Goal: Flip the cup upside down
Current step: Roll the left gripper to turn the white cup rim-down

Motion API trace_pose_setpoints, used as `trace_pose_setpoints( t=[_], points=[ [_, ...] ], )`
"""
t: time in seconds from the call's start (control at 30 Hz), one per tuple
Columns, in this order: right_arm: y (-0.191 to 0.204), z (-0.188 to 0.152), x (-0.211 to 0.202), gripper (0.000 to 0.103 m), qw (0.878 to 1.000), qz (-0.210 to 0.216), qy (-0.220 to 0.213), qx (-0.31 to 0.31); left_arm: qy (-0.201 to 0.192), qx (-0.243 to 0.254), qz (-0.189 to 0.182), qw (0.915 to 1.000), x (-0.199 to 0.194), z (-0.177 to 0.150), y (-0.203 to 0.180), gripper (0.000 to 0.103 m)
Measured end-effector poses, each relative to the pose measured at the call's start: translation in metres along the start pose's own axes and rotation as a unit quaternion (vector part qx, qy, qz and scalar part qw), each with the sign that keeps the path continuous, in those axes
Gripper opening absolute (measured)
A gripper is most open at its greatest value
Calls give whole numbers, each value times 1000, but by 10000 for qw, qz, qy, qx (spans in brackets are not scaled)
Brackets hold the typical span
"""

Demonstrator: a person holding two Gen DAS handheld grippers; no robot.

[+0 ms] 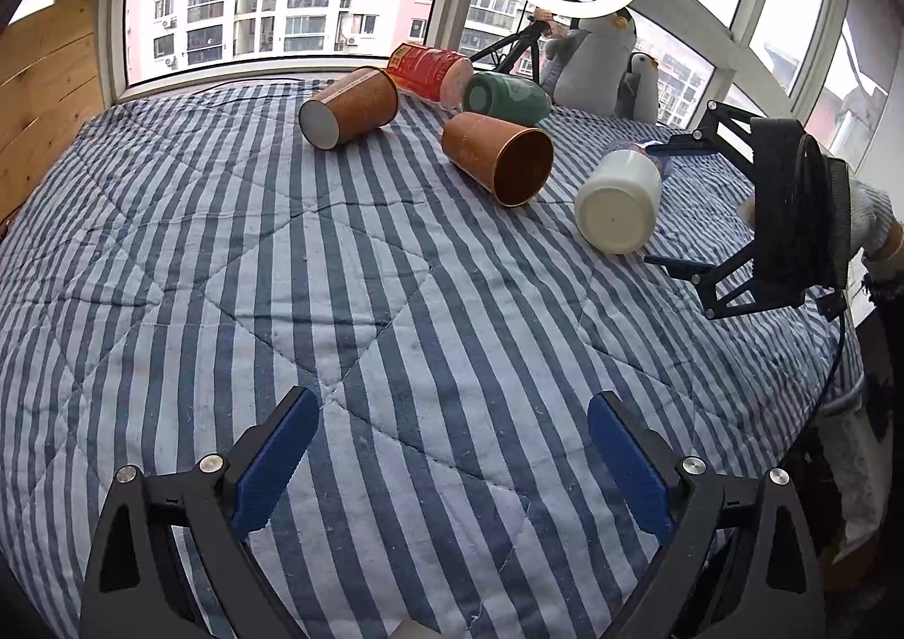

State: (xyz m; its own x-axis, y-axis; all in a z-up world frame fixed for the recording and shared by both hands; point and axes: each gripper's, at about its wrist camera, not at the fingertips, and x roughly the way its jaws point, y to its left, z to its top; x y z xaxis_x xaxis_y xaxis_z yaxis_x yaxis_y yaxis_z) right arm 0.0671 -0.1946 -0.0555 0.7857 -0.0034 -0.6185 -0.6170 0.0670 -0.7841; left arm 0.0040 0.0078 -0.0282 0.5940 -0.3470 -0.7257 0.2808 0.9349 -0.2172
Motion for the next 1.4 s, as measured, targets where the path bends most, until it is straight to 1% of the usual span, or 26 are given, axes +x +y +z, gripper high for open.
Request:
trace_pose_setpoints(
  t=[0.1,0.2,0.43,0.7,0.93,1.17,1.3,1.4],
  points=[
    [7,3,15,80,9986,-108,248,-463,-9,-71,26,10000,-1,1,5,98],
    [14,5,25,80,9963,-211,312,-772,-35,-97,94,9999,-2,2,8,98],
    [17,16,36,80,9945,-297,272,-963,-21,-98,123,9999,1,4,11,98],
    [18,19,43,79,9938,-245,348,-1026,44,-137,67,9999,9,3,15,98],
    [4,21,47,77,9969,55,454,-646,45,-177,71,9998,10,2,18,98],
    [-4,20,48,77,9982,195,439,-347,75,-173,45,9998,11,1,19,98],
    [-17,18,45,77,9988,361,336,71,77,-169,13,9998,12,0,18,98],
    [-26,16,40,77,9979,441,149,453,69,-177,-25,9998,12,0,17,98]
  ],
)
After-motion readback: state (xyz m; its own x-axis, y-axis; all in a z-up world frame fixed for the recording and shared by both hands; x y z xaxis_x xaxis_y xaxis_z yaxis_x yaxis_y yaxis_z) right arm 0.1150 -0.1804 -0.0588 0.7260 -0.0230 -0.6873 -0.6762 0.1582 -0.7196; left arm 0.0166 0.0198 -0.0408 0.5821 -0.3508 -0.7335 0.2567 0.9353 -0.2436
